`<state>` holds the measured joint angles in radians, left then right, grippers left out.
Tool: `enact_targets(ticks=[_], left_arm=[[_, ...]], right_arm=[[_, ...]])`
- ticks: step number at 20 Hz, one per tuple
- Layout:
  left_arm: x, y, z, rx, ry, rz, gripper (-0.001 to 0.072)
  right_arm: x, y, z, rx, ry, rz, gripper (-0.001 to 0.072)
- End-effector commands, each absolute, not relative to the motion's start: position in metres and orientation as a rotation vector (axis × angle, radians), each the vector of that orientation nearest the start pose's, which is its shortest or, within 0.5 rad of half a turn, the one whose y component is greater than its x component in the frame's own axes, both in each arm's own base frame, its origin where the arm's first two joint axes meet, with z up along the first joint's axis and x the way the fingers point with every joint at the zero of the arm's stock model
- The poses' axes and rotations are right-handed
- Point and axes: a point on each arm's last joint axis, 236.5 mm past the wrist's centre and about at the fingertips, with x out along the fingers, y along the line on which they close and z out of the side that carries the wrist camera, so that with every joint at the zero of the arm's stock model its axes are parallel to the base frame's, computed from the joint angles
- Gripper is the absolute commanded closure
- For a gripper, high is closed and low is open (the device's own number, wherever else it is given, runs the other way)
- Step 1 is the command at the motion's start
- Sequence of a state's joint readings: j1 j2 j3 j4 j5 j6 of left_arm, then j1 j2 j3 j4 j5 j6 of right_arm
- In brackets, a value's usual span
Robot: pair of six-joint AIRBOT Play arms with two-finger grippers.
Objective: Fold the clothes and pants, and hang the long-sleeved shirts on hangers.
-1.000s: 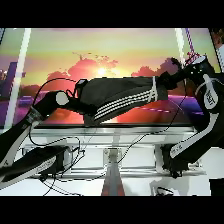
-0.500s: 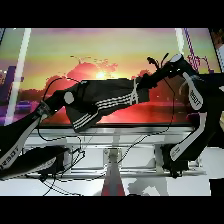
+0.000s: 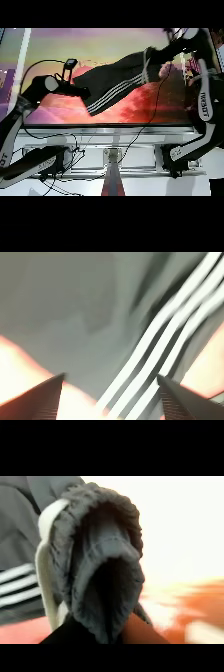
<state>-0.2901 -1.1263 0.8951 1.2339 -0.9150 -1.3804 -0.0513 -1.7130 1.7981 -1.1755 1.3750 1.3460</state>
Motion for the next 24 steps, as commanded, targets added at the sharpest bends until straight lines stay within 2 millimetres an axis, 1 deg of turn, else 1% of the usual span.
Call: enact_targets(ticks=[1, 2, 3, 4, 5, 6, 7, 8, 10, 13, 15, 17, 19, 20, 22, 23, 24], left_arm=[[0.347, -0.140, 0.058, 0.014, 0.966, -0.454, 0.0005], [0.347, -0.137, 0.073, 0.011, 0.923, -0.448, 0.0005], [0.345, -0.134, 0.085, 0.009, 0.889, -0.444, 0.0005], [0.343, -0.133, 0.096, 0.010, 0.860, -0.444, 0.0005], [0.340, -0.132, 0.105, 0.013, 0.832, -0.444, 0.0005], [0.339, -0.131, 0.113, 0.013, 0.810, -0.445, 0.0005], [0.337, -0.131, 0.117, 0.014, 0.797, -0.445, 0.0005], [0.337, -0.131, 0.121, 0.013, 0.786, -0.445, 0.0005], [0.337, -0.131, 0.122, 0.013, 0.781, -0.444, 0.0005], [0.339, -0.131, 0.122, 0.012, 0.775, -0.442, 0.0005], [0.339, -0.131, 0.122, 0.012, 0.775, -0.442, 0.0005], [0.339, -0.131, 0.122, 0.012, 0.775, -0.442, 0.0005], [0.339, -0.131, 0.122, 0.012, 0.775, -0.442, 0.0005], [0.339, -0.131, 0.122, 0.012, 0.775, -0.442, 0.0005], [0.339, -0.131, 0.122, 0.012, 0.774, -0.442, 0.0005], [0.339, -0.131, 0.123, 0.011, 0.774, -0.442, 0.0005], [0.339, -0.131, 0.122, 0.011, 0.774, -0.442, 0.0005]], right_arm=[[0.497, -0.051, 0.149, 0.151, 0.996, 0.002, 0.0683], [0.486, -0.081, 0.172, 0.197, 0.947, -0.095, 0.0683], [0.469, -0.112, 0.193, 0.263, 0.902, -0.199, 0.0683], [0.448, -0.140, 0.210, 0.328, 0.869, -0.298, 0.0682], [0.427, -0.164, 0.221, 0.381, 0.848, -0.385, 0.0682], [0.402, -0.188, 0.230, 0.432, 0.838, -0.473, 0.0682], [0.373, -0.210, 0.235, 0.487, 0.838, -0.570, 0.0682], [0.344, -0.228, 0.237, 0.549, 0.845, -0.662, 0.0683], [0.283, -0.255, 0.238, 0.706, 0.853, -0.840, 0.0683], [0.211, -0.275, 0.242, 0.842, 0.845, -1.019, 0.0682], [0.173, -0.279, 0.247, 0.913, 0.823, -1.113, 0.0682], [0.146, -0.284, 0.256, 0.941, 0.770, -1.185, 0.0682], [0.120, -0.287, 0.266, 0.951, 0.717, -1.259, 0.0682], [0.111, -0.288, 0.269, 0.959, 0.698, -1.284, 0.0682], [0.099, -0.286, 0.273, 0.968, 0.677, -1.315, 0.0682], [0.096, -0.284, 0.275, 0.967, 0.666, -1.321, 0.0682], [0.096, -0.283, 0.277, 0.963, 0.658, -1.323, 0.0663]])
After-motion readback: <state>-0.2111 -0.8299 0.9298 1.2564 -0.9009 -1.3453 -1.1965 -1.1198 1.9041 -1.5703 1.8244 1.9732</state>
